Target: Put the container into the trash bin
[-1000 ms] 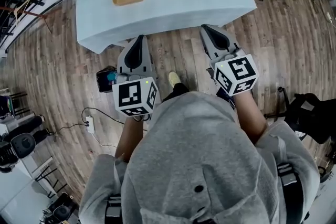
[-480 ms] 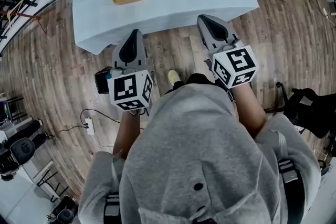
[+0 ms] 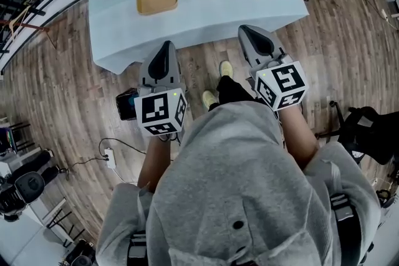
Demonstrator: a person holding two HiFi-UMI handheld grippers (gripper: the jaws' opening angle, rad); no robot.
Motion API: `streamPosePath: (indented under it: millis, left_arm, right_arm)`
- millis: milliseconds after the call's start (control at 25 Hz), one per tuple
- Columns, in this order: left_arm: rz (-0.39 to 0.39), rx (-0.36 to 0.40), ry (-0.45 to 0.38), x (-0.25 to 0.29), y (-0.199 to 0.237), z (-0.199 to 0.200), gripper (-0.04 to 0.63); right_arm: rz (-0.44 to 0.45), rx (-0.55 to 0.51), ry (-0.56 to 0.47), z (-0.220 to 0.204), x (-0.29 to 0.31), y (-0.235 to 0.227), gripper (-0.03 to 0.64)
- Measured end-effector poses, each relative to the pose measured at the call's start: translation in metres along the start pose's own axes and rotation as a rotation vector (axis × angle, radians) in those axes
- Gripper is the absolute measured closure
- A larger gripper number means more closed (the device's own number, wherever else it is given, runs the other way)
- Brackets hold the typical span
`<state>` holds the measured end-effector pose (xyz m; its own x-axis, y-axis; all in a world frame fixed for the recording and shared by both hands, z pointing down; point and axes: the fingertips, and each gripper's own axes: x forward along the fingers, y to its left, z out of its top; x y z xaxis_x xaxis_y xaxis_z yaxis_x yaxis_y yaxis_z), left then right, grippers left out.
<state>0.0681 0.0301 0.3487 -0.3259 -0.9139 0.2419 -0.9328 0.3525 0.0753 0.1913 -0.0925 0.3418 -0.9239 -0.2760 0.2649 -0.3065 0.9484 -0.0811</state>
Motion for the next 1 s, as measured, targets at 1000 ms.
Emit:
streamPosePath:
  millis: [1000]
  left_arm:
    - [0.032, 0.012, 0.028, 0.102, 0.034, 0.027, 0.577]
  right_arm:
    - [0.065, -0.016, -0.009, 0.031, 0.094, -0.062, 0.592]
